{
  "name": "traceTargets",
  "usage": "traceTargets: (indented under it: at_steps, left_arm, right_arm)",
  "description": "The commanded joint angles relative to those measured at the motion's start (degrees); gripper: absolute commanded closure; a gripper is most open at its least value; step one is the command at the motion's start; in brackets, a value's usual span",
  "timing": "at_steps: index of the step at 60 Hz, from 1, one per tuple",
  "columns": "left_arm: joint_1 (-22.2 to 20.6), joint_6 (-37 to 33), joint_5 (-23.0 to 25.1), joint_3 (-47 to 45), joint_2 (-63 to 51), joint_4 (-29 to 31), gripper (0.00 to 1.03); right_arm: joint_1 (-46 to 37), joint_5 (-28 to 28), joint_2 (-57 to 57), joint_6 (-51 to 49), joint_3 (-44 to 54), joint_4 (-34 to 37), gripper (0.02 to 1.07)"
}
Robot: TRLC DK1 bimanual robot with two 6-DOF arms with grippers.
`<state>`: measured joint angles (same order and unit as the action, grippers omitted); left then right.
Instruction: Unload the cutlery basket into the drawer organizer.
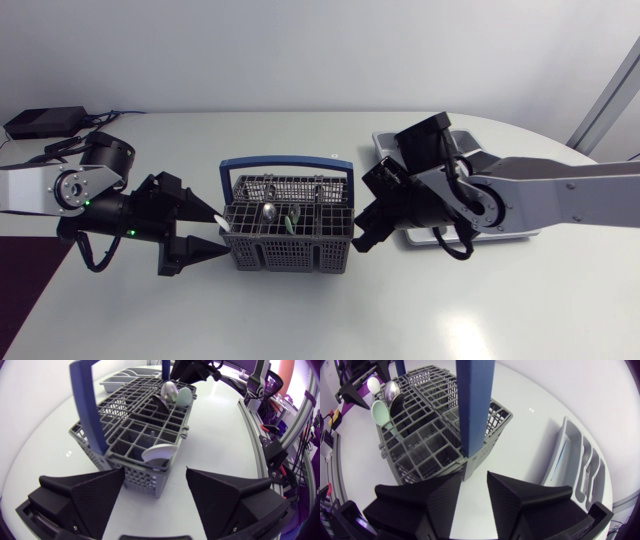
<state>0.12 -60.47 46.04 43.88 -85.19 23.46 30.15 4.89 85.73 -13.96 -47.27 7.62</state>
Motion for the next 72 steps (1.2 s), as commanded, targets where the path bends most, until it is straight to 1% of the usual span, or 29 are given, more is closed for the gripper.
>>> traceTargets:
  at_steps: [1, 2, 3, 5, 7, 12, 17, 20, 24, 28, 33, 41, 47, 51, 58, 65, 71, 72]
  left_arm:
    - [4.27, -2.46, 0.54, -0.99, 2.39, 0.00, 0.17]
    - [5.42, -3.08, 0.54, -1.25, 3.19, 0.18, 0.17]
    - [6.03, -3.43, 0.54, -1.51, 3.71, 0.27, 0.15]
    - [7.79, -4.66, 0.54, -2.04, 5.47, 0.62, 0.12]
    - [9.37, -7.12, 0.45, -2.57, 7.49, 2.11, 0.09]
    - [11.83, -12.75, 0.45, -2.83, 11.18, 6.07, 0.08]
    - [12.27, -18.63, 0.45, -3.27, 16.46, 10.37, 0.06]
    - [12.10, -21.27, 0.45, -4.41, 20.06, 10.55, 0.06]
    - [10.60, -24.35, -0.16, -5.73, 24.54, 10.11, 0.06]
    - [7.17, -25.40, -2.18, -5.65, 27.53, 9.85, 0.06]
    - [4.10, -27.60, -3.59, -4.68, 28.67, 9.85, 0.06]
    - [-3.28, -32.08, -10.09, -3.62, 28.23, 9.41, 0.11]
    - [-7.59, -34.45, -15.28, -3.45, 27.36, 7.30, 0.12]
    - [-10.23, -37.00, -18.88, -3.01, 25.86, 7.03, 0.14]
    - [-12.69, -41.05, -23.10, -0.99, 23.58, 6.51, 0.18]
    - [-12.86, -46.50, -26.09, 1.39, 21.64, 6.51, 0.25]
    - [-12.51, -49.92, -27.06, 3.14, 20.68, 6.51, 0.25]
    - [-12.42, -50.63, -27.32, 3.32, 20.50, 6.60, 0.27]
  right_arm:
    - [-1.32, 0.39, -5.05, -0.99, 2.88, 0.91, 0.19]
    - [-1.76, 0.39, -6.10, -1.34, 3.50, 1.17, 0.14]
    - [-2.11, 0.39, -7.16, -1.78, 4.11, 1.35, 0.11]
    - [-2.82, 0.39, -9.18, -2.39, 5.17, 1.96, 0.08]
    - [-3.52, 0.48, -10.85, -3.10, 6.13, 2.58, 0.08]
    - [-5.28, 1.00, -13.75, -4.94, 7.80, 4.07, 0.07]
    - [-6.16, 1.44, -15.77, -5.73, 9.47, 4.25, 0.07]
    - [-6.25, 1.62, -16.30, -6.00, 10.18, 4.42, 0.07]
    - [-6.25, 1.97, -16.56, -6.17, 10.70, 4.60, 0.07]
    - [-6.16, 2.50, -16.74, -6.26, 11.23, 4.60, 0.07]
    - [-5.63, 2.76, -17.44, -6.17, 11.85, 4.07, 0.07]
    - [-4.31, 3.20, -18.50, -8.46, 13.25, 3.63, 0.07]
    - [-3.87, 3.29, -19.02, -9.25, 13.96, 3.72, 0.07]
    - [-3.87, 3.90, -18.85, -9.69, 14.48, 4.07, 0.07]
    - [-3.52, 4.08, -18.59, -9.86, 15.98, 2.93, 0.07]
    - [-3.26, 4.08, -17.53, -9.42, 15.89, 2.84, 0.07]
    - [-3.08, 4.08, -17.35, -9.07, 15.54, 2.84, 0.07]
    - [-2.99, 4.08, -17.35, -8.98, 15.45, 2.75, 0.07]
